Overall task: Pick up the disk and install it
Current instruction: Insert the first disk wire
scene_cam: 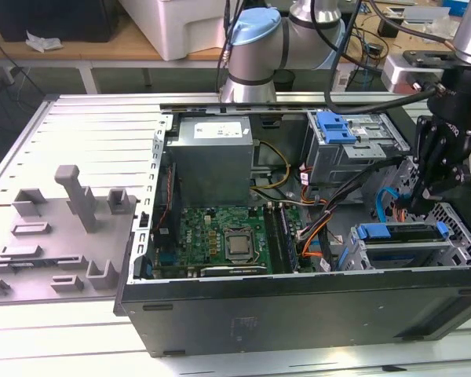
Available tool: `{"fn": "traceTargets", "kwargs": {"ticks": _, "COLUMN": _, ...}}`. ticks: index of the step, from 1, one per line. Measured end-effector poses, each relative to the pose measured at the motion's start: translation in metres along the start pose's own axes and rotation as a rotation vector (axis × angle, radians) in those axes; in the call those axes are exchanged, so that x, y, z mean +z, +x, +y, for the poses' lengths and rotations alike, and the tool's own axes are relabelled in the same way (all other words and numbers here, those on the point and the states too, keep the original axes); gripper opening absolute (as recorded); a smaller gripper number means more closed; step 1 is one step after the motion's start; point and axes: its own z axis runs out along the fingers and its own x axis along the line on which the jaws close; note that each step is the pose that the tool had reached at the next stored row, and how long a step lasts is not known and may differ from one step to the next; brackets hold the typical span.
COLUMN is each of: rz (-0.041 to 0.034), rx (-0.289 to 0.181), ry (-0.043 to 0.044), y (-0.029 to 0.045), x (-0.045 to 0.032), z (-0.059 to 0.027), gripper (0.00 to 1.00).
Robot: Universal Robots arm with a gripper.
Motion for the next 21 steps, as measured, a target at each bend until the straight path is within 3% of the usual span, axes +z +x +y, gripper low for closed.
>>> {"fn": "traceTargets", "kwargs": {"ticks": 6, "rz": -0.0005, "rx": -0.012, "ry": 0.0012, "y": 0.0001, "x": 0.0000, "z": 0.0000, "gripper": 0.16}}
{"fn": "traceTargets", "kwargs": {"ticks": 14, "rz": -0.0052, "rx": -0.124, "ry": 0.0119, "y": 0.0002, "x": 0.0019, "z": 0.0002, "gripper": 0.16}}
{"fn": "traceTargets", "kwargs": {"ticks": 21, "rz": -0.0056, "rx": -0.124, "ry": 0.0119, "y": 0.0074, "x": 0.0031, "z": 0.0008, "gripper": 0.16}}
